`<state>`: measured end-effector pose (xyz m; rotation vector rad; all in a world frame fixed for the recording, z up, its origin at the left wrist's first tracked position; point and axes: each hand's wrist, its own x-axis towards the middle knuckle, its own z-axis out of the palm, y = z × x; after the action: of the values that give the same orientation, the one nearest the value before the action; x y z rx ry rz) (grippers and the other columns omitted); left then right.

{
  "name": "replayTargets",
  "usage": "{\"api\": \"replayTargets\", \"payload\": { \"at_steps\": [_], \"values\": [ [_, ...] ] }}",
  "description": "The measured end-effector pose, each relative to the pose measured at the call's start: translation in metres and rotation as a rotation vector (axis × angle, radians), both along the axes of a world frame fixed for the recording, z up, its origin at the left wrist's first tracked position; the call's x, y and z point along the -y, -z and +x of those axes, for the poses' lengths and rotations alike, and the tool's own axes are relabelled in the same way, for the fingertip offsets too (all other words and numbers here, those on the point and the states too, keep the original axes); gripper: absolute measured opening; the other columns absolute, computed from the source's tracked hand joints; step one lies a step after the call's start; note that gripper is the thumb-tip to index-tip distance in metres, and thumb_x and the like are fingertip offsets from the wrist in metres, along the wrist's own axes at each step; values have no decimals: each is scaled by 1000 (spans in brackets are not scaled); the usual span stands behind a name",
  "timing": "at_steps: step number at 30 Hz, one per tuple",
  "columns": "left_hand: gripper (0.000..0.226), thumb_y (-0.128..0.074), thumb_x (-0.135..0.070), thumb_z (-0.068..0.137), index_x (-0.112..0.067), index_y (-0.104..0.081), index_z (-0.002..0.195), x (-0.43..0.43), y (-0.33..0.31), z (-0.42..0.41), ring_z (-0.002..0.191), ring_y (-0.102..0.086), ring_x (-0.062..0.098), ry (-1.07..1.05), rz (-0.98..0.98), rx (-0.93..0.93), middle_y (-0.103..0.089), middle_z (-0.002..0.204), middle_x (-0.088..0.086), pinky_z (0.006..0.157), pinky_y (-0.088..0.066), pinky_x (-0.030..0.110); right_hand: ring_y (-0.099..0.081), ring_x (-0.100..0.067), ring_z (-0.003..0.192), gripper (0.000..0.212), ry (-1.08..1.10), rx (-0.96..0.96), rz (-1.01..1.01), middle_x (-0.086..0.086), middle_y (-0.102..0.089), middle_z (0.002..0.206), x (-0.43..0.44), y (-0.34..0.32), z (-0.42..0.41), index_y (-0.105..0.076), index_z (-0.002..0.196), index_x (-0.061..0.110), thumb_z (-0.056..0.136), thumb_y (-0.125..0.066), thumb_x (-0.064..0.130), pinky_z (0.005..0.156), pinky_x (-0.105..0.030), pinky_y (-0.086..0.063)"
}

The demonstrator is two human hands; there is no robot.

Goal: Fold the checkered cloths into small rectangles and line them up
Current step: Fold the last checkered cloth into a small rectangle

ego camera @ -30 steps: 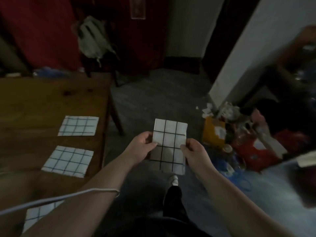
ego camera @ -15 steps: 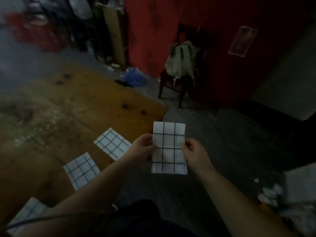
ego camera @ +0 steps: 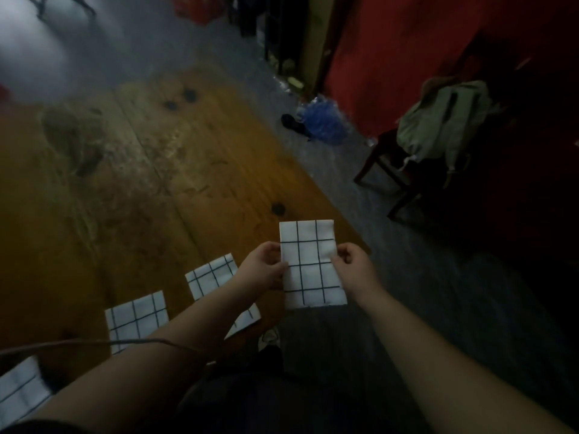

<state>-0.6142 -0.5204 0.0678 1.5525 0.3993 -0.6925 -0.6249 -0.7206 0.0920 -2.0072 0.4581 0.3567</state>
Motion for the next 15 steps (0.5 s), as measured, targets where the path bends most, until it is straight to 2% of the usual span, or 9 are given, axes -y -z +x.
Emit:
{"api": "replayTargets", "payload": {
  "at_steps": [3, 6, 9, 15],
  "values": [
    [34, -67, -12, 95, -27, -56, 124, -4, 22, 26, 107, -70, 23, -49, 23, -57, -66, 122, 3, 89, -62, 49, -67, -16, 90, 13, -81, -75, -16, 1, -66, 101, -2, 17, 41, -55, 97, 34, 101, -58, 21, 75, -35, -58],
    [40, -68, -14, 95, -24, -54, 131, -4, 43, 38, 105, -70, 23, -95, 77, -126, -65, 121, 3, 87, -63, 48, -66, -15, 91, 11, -166, -142, -50, 2, -65, 103, -4, 38, 71, -56, 108, 28, 101, -56, 19, 73, -33, -57],
    [43, -67, -16, 96, -23, -51, 136, 2, 61, 44, 102, -69, 20, -130, 144, -152, -65, 116, 0, 85, -63, 42, -64, -15, 93, 13, -249, -201, -78, 5, -63, 101, -4, 56, 96, -55, 112, 27, 102, -56, 19, 79, -37, -58],
    [46, -68, -19, 96, -26, -50, 138, 14, 81, 52, 94, -65, 9, -245, 280, -193, -63, 107, -7, 79, -60, 33, -60, -5, 88, 18, -476, -250, -156, 11, -60, 98, 1, 85, 131, -55, 119, 28, 102, -55, 22, 68, -26, -51]
  ]
}}
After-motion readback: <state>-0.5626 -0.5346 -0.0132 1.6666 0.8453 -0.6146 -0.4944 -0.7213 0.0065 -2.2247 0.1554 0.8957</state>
